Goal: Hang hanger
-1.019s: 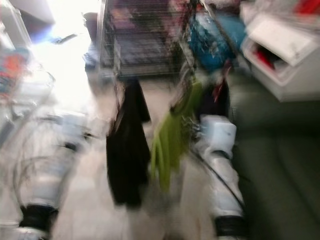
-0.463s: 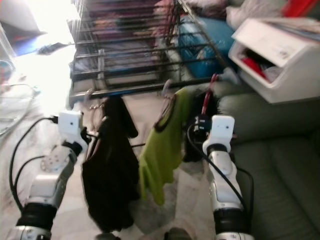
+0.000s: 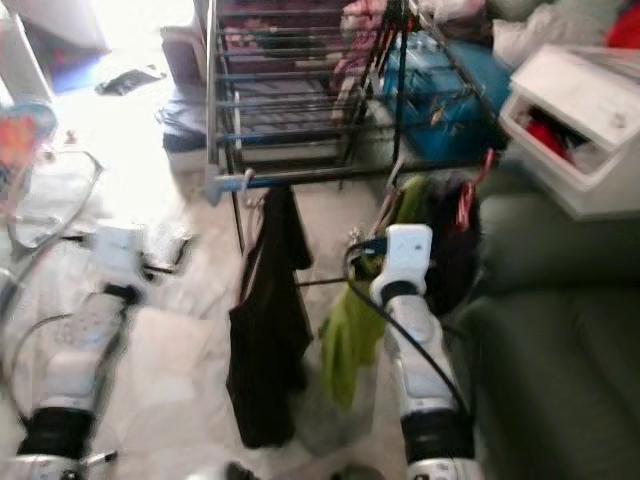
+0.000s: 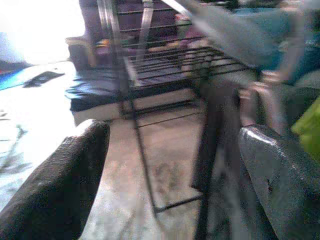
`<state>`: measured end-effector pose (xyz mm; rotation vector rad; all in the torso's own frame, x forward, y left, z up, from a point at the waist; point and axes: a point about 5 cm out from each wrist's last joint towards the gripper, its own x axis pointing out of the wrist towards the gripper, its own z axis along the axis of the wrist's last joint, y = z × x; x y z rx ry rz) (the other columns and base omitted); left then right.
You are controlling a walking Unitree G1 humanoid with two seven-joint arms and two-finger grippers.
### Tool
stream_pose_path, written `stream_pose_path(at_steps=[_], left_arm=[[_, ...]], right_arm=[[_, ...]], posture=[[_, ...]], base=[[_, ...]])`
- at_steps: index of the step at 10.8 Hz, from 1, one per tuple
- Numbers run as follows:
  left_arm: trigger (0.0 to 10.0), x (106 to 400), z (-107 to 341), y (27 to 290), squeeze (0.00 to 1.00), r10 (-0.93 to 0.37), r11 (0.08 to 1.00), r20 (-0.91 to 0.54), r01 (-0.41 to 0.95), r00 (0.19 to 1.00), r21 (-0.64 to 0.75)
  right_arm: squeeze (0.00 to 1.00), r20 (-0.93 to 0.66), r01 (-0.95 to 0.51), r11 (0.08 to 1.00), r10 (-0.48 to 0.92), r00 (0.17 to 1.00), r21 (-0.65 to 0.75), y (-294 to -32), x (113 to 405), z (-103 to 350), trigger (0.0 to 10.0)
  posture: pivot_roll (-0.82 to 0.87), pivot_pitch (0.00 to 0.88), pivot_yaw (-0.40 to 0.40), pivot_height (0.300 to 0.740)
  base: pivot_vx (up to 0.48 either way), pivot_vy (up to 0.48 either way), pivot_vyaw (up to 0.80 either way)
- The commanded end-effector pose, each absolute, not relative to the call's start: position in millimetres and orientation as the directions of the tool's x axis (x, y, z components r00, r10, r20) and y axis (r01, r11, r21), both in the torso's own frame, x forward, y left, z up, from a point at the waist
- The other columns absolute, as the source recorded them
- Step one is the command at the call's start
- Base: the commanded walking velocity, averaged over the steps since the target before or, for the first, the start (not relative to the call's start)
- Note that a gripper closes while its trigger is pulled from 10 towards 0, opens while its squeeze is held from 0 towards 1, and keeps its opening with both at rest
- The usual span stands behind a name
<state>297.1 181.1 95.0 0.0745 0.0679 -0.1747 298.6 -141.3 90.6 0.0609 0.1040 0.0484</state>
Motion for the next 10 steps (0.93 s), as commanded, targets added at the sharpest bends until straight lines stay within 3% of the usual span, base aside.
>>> stream_pose_path(at_steps=[1, 5, 7, 10], left_arm=[[10.0, 299, 100, 182, 0.0, -0.172, 0.981, -0.057, 0.177, 0.983, 0.085], [10.0, 298, 99, 180, 0.0, -0.19, 0.974, -0.07, 0.197, 0.979, 0.108], [10.0, 297, 99, 181, 0.0, -0.201, 0.97, -0.08, 0.21, 0.976, 0.123], [10.0, 293, 99, 181, 0.0, -0.212, 0.967, -0.087, 0.221, 0.973, 0.126]], right_arm=[[0.0, -0.11, -0.053, 0.997, 0.059, 0.992, 0.054, -139, 304, 94, 10.0], [0.0, -0.3, -0.01, 0.992, 0.048, 0.953, 0.127, -129, 316, 75, 10.0], [0.0, -0.329, -0.064, 0.987, 0.11, 0.938, 0.149, -104, 329, 74, 10.0], [0.0, -0.452, 0.039, 0.993, 0.015, 0.892, 0.11, -112, 332, 58, 10.0]], posture=[[-0.03, 0.0, -0.015, 0.74], [-0.02, 0.0, -0.016, 0.74], [0.0, 0.0, -0.009, 0.74], [0.01, 0.0, -0.014, 0.74]], base=[[0.0, 0.0, 0.0], [0.0, 0.0, 0.0], [0.0, 0.0, 0.0], [0.0, 0.0, 0.0]])
